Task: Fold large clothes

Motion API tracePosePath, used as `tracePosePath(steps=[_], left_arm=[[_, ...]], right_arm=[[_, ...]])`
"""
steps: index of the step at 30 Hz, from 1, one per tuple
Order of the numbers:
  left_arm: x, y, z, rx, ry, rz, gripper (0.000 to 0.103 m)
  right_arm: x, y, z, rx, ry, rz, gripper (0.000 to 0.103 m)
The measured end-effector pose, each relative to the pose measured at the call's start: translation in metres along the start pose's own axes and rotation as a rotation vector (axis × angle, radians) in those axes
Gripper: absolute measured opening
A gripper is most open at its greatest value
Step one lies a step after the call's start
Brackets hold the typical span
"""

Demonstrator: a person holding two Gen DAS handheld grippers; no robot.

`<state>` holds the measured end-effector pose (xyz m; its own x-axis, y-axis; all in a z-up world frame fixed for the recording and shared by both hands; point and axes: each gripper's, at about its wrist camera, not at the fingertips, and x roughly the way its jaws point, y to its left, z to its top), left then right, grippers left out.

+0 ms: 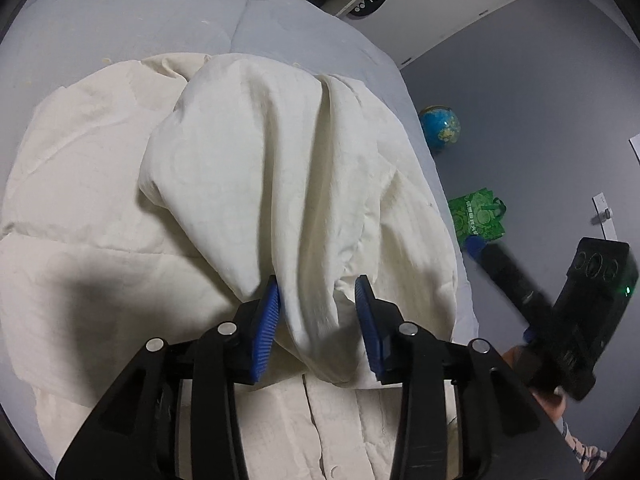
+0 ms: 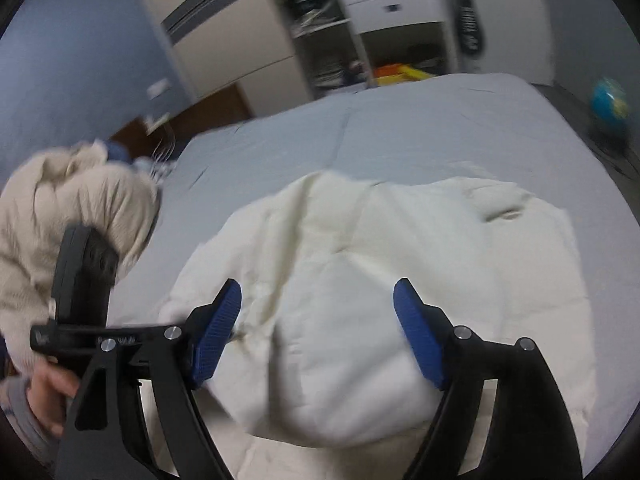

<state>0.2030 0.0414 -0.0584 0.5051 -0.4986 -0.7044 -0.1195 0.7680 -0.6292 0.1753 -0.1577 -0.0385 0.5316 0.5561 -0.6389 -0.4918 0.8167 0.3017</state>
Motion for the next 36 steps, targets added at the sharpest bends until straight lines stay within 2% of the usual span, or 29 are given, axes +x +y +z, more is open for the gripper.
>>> tracePosePath(steps=[1, 2, 5, 11, 16, 19, 21, 22, 24, 25, 26, 29, 31, 36], left_arm=[[0.004, -0.005, 0.002, 0.001, 0.002, 0.012, 0.036], [0.006, -0.003, 0.001, 0.001, 0.013, 0.031, 0.036], [0.017, 0.002, -0.004, -0.006, 0.054, 0.070, 0.030], [0.036, 0.005, -0.014, 0.016, 0.114, 0.113, 0.029], [0.037, 0.011, -0.019, -0.009, 0.121, 0.108, 0.030], [0.025, 0.021, -0.023, -0.024, 0.096, 0.069, 0.032], [0.020, 0.024, -0.028, -0.035, 0.086, 0.048, 0.036], [0.016, 0.025, -0.030, -0.039, 0.082, 0.041, 0.042], [0.003, 0.022, -0.033, -0.033, 0.064, 0.036, 0.058], [-0.003, 0.021, -0.035, -0.028, 0.059, 0.037, 0.069], [-0.010, 0.018, -0.038, -0.019, 0.054, 0.044, 0.073], [-0.028, 0.017, -0.047, 0.001, 0.036, 0.074, 0.083], [-0.043, 0.021, -0.055, -0.001, 0.023, 0.098, 0.083], [-0.081, 0.053, -0.076, -0.074, 0.007, 0.165, 0.090]], right_arm=[[0.008, 0.006, -0.002, -0.031, 0.021, -0.037, 0.049], [0.015, 0.006, -0.004, -0.046, 0.051, -0.073, 0.013], [0.028, -0.006, -0.017, -0.009, 0.115, -0.162, 0.006], [0.024, -0.044, -0.055, 0.209, 0.198, -0.140, 0.007], [0.034, -0.040, -0.063, 0.158, 0.185, -0.134, 0.008], [0.033, -0.040, -0.063, 0.166, 0.175, -0.118, 0.010], [0.026, -0.043, -0.061, 0.191, 0.176, -0.089, 0.014], [0.018, -0.045, -0.059, 0.204, 0.177, -0.069, 0.020], [0.000, -0.048, -0.053, 0.220, 0.152, -0.026, 0.036], [-0.009, -0.049, -0.049, 0.225, 0.134, -0.011, 0.049], [-0.021, -0.051, -0.047, 0.229, 0.112, -0.004, 0.055], [-0.052, -0.061, -0.042, 0.258, 0.073, -0.005, 0.060], [-0.064, -0.072, -0.045, 0.287, 0.072, -0.017, 0.062], [-0.088, -0.109, -0.067, 0.423, 0.112, -0.077, 0.065]])
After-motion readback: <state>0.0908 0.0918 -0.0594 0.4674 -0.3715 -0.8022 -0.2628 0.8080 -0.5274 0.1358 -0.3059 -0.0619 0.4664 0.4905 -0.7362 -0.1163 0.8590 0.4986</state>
